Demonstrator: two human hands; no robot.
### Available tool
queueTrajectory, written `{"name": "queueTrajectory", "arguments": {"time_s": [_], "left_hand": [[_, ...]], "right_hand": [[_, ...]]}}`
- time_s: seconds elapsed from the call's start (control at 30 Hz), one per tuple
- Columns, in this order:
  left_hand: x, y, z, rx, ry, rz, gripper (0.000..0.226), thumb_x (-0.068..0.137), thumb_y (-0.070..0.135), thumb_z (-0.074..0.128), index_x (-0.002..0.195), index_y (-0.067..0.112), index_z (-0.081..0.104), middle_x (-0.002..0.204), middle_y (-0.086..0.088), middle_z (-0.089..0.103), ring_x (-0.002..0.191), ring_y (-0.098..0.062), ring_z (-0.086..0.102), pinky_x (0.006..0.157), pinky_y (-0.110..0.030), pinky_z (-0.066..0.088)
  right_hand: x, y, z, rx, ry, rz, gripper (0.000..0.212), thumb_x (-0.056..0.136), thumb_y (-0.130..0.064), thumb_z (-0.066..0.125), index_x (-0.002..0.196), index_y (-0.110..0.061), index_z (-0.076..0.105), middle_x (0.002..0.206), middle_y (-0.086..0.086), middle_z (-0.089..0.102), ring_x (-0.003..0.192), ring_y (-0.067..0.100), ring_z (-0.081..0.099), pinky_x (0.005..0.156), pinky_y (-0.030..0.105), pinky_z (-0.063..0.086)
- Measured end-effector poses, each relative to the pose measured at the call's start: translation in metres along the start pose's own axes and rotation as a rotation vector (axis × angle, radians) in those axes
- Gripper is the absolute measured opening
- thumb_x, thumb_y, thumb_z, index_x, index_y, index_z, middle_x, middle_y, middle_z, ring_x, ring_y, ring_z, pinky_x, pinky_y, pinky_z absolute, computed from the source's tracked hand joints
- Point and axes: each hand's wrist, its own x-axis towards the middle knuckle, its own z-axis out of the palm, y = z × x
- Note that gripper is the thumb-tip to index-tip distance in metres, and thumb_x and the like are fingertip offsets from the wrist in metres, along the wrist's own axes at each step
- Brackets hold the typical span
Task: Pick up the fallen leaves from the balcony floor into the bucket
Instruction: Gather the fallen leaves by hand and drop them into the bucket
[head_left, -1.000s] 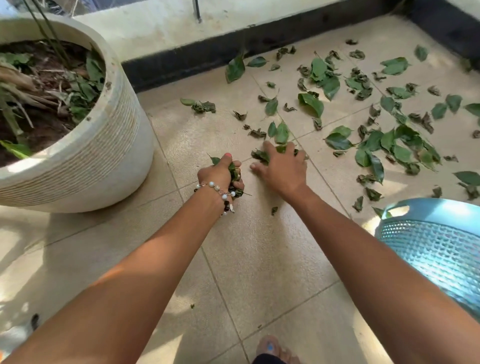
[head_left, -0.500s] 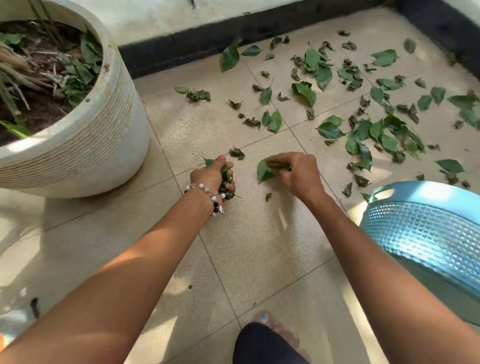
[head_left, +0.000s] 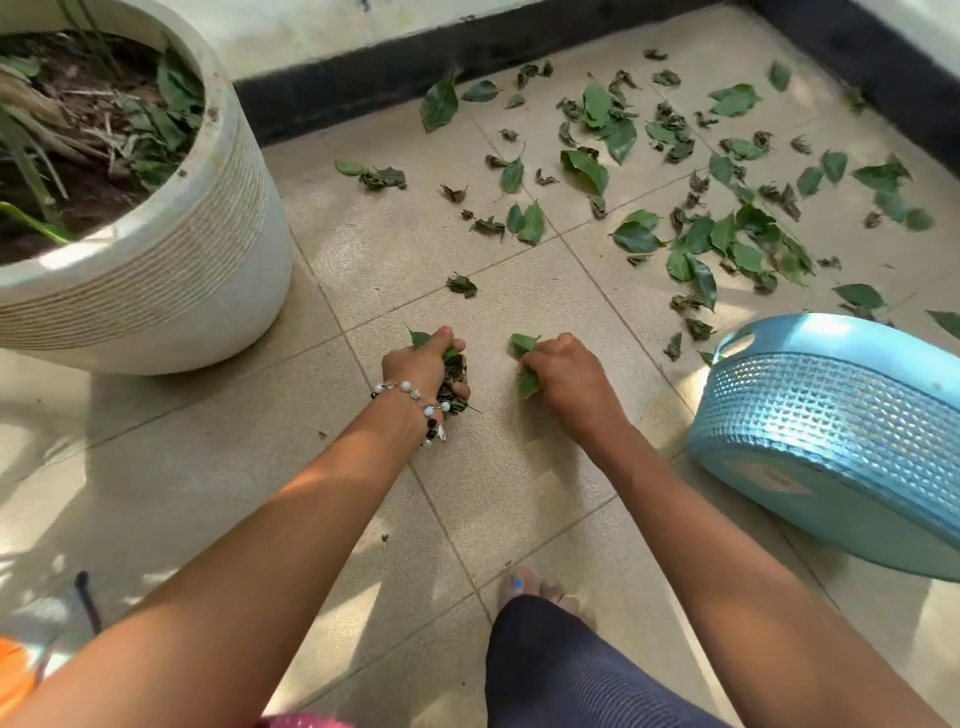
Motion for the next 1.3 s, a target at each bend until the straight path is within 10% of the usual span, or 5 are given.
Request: {"name": "queueTrajectory", "arguments": {"time_s": [0.13, 0.27, 0.63, 0.93, 1.3], "left_hand": [[-0.005, -0.001, 0.001, 0.011, -0.015, 0.032, 0.025, 0.091, 0.023, 0.067, 0.082, 0.000, 0.068, 0.073, -0.013, 0.061, 0.047, -0.020, 0.051, 0.036, -0.019, 0.039], [-0.015, 0.002, 0.008, -0.002, 0.002, 0.009, 0.020, 0.087, 0.022, 0.069, 0.079, 0.004, 0.067, 0.070, -0.013, 0.063, 0.054, -0.024, 0.057, 0.046, -0.025, 0.046], [-0.035, 0.005, 0.017, -0.012, -0.094, -0.037, 0.023, 0.088, 0.030, 0.057, 0.070, 0.015, 0.060, 0.062, -0.002, 0.061, 0.062, -0.018, 0.059, 0.060, -0.025, 0.048], [-0.033, 0.013, 0.008, 0.063, 0.090, 0.046, 0.023, 0.091, 0.018, 0.056, 0.071, 0.007, 0.051, 0.068, -0.011, 0.057, 0.055, -0.023, 0.055, 0.054, -0.031, 0.051], [-0.055, -0.001, 0.022, 0.018, -0.072, -0.005, 0.031, 0.078, 0.037, 0.062, 0.082, 0.010, 0.076, 0.091, -0.014, 0.074, 0.091, -0.033, 0.071, 0.086, -0.048, 0.057]], "right_hand": [[0.006, -0.016, -0.036, 0.930, 0.174, 0.268, 0.017, 0.081, 0.000, 0.071, 0.097, -0.001, 0.073, 0.093, 0.008, 0.074, 0.079, 0.017, 0.068, 0.082, 0.024, 0.056], [0.008, -0.048, -0.060, 1.461, -0.078, 0.289, 0.014, 0.075, 0.014, 0.068, 0.089, 0.013, 0.065, 0.084, 0.016, 0.071, 0.075, 0.026, 0.067, 0.069, 0.026, 0.059], [-0.006, -0.094, -0.057, 0.311, -0.148, 0.127, 0.042, 0.084, -0.008, 0.063, 0.120, -0.009, 0.039, 0.094, 0.010, 0.053, 0.079, 0.021, 0.056, 0.058, 0.026, 0.048], [-0.005, -0.075, -0.079, 1.095, -0.221, 0.214, 0.024, 0.097, 0.007, 0.042, 0.116, 0.007, 0.057, 0.099, 0.019, 0.066, 0.082, 0.023, 0.064, 0.077, 0.030, 0.059], [-0.025, -0.073, -0.056, 0.597, 0.116, 0.263, 0.016, 0.077, -0.005, 0.076, 0.084, -0.007, 0.062, 0.069, -0.002, 0.063, 0.061, 0.016, 0.064, 0.056, 0.027, 0.052]]}}
